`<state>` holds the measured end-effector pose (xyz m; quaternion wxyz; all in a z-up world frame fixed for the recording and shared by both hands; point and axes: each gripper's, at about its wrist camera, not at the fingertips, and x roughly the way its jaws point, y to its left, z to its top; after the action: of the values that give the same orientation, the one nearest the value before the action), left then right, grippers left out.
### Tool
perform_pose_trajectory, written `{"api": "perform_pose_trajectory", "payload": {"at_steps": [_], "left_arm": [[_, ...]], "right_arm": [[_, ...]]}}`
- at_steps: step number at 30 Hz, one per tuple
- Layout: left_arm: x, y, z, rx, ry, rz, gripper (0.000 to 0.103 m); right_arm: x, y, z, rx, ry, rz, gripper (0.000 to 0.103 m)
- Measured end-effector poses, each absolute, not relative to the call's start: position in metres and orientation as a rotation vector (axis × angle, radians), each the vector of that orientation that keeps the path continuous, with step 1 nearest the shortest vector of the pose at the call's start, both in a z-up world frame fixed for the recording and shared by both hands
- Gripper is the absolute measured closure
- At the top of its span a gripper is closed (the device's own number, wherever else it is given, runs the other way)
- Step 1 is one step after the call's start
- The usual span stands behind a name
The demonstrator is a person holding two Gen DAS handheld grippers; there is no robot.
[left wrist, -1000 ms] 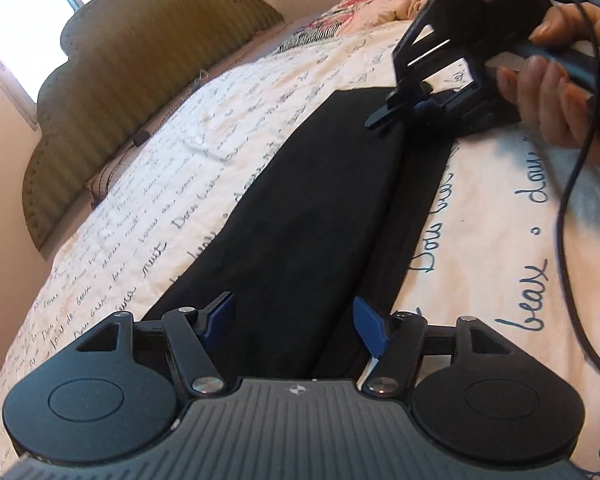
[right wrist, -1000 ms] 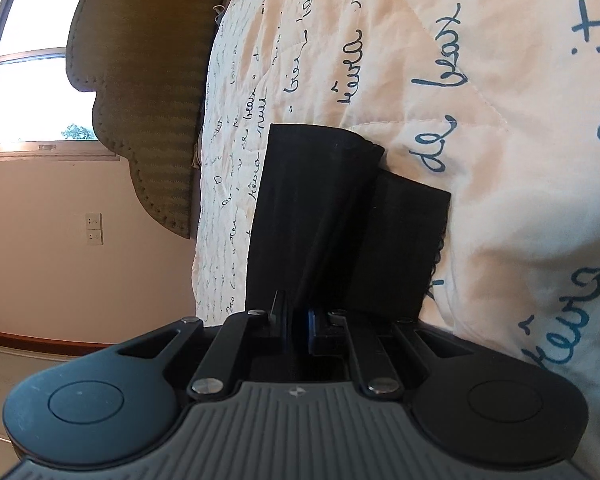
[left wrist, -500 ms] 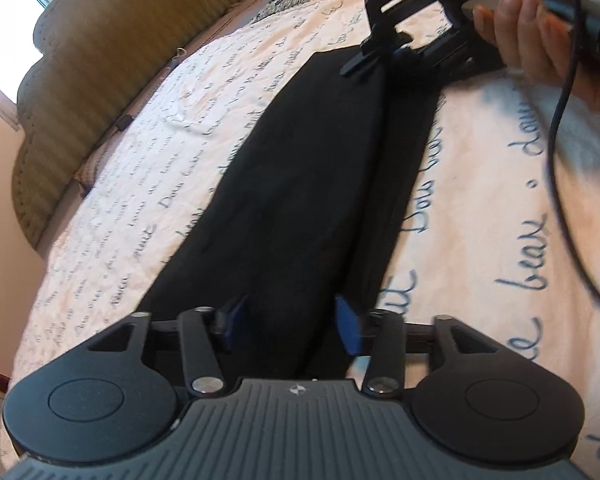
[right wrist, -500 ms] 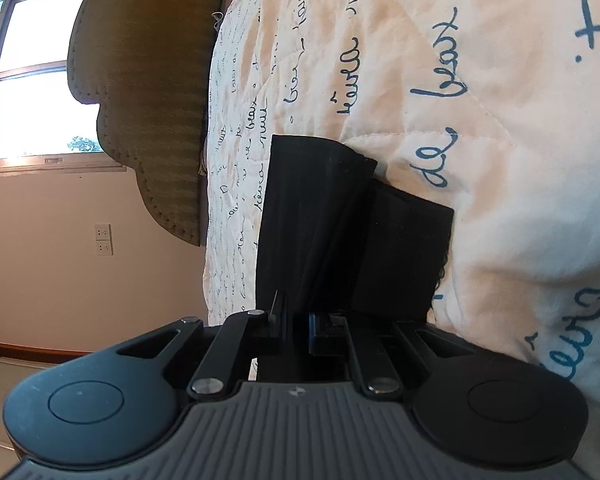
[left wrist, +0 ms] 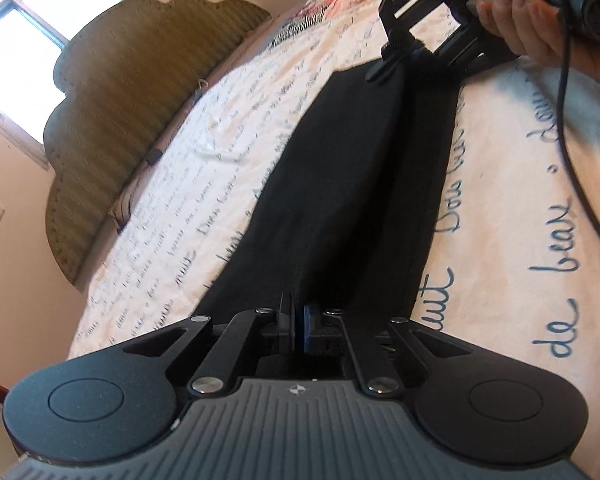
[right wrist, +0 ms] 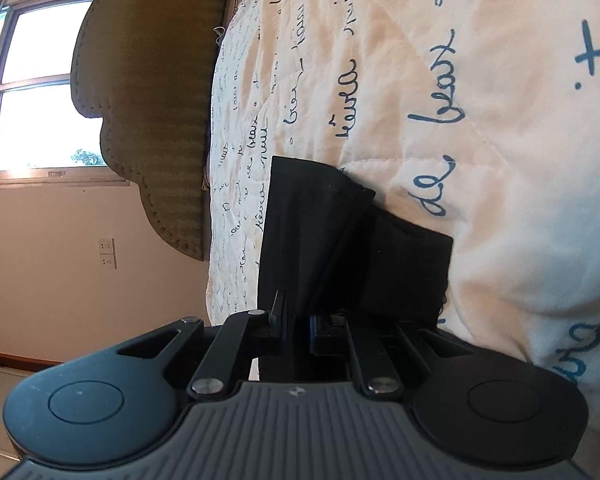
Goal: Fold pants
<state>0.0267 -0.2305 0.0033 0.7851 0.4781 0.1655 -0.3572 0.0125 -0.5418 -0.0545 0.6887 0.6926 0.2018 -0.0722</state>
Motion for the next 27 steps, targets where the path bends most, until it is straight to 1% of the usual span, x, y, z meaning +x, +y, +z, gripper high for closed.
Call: {"api": "perform_pose_trajectory", "payload": {"at_steps": [3,6,7,9,10,11,12,13,14,15,17,18,22,24,25,27], "left_arm": [[0.021,-0.221,0.013,0.999,0.380,-0.797,0.095],[0.018,-0.221,-0.011,1.012,0.458,-0.824,0.095],[0.016,-0.223,-0.019,1.025,0.448,-0.818,0.098],[0.010,-0.226,-0.017,1.025,0.438,-0.820,0.099],[0.012,-0.227,-0.013,1.015,0.450,-0.823,0.098],[0.013,-0.227,-0.012,1.023,0.462,-0.823,0.092],[0.015,-0.226,-0.012,1.032,0.469,-0.819,0.082],[0.017,-0.224,-0.012,1.031,0.474,-0.809,0.082],[0.018,-0.220,-0.010,1.016,0.482,-0.804,0.076],[0.019,-0.214,-0.006,0.987,0.493,-0.802,0.072],[0.021,-0.198,0.006,0.908,0.514,-0.786,0.056],[0.022,-0.188,0.012,0.869,0.531,-0.780,0.053],[0.024,-0.141,0.041,0.723,0.570,-0.723,0.052],[0.036,-0.119,0.052,0.668,0.574,-0.660,0.052],[0.045,-0.111,0.055,0.642,0.577,-0.620,0.052],[0.065,-0.100,0.053,0.604,0.601,-0.540,0.053]], "right_arm": [[-0.007,-0.543,-0.043,1.515,0.412,-0.156,0.094],[-0.024,-0.542,-0.057,1.510,0.445,-0.188,0.094],[-0.025,-0.543,-0.064,1.512,0.456,-0.194,0.098],[-0.024,-0.544,-0.062,1.511,0.456,-0.194,0.098],[-0.023,-0.544,-0.054,1.491,0.452,-0.190,0.095],[-0.022,-0.544,-0.046,1.456,0.444,-0.190,0.095],[-0.021,-0.543,-0.038,1.412,0.449,-0.201,0.094],[-0.020,-0.544,-0.033,1.381,0.468,-0.224,0.092],[-0.019,-0.544,-0.031,1.374,0.485,-0.242,0.088],[-0.020,-0.546,-0.032,1.386,0.487,-0.238,0.086],[-0.024,-0.550,-0.035,1.418,0.494,-0.253,0.084],[-0.028,-0.551,-0.034,1.412,0.495,-0.268,0.084],[-0.053,-0.562,-0.016,1.350,0.383,-0.357,0.081],[-0.051,-0.562,0.000,1.308,0.335,-0.347,0.081],[-0.044,-0.560,0.007,1.291,0.330,-0.309,0.079],[-0.018,-0.551,0.016,1.262,0.363,-0.203,0.060]]}}
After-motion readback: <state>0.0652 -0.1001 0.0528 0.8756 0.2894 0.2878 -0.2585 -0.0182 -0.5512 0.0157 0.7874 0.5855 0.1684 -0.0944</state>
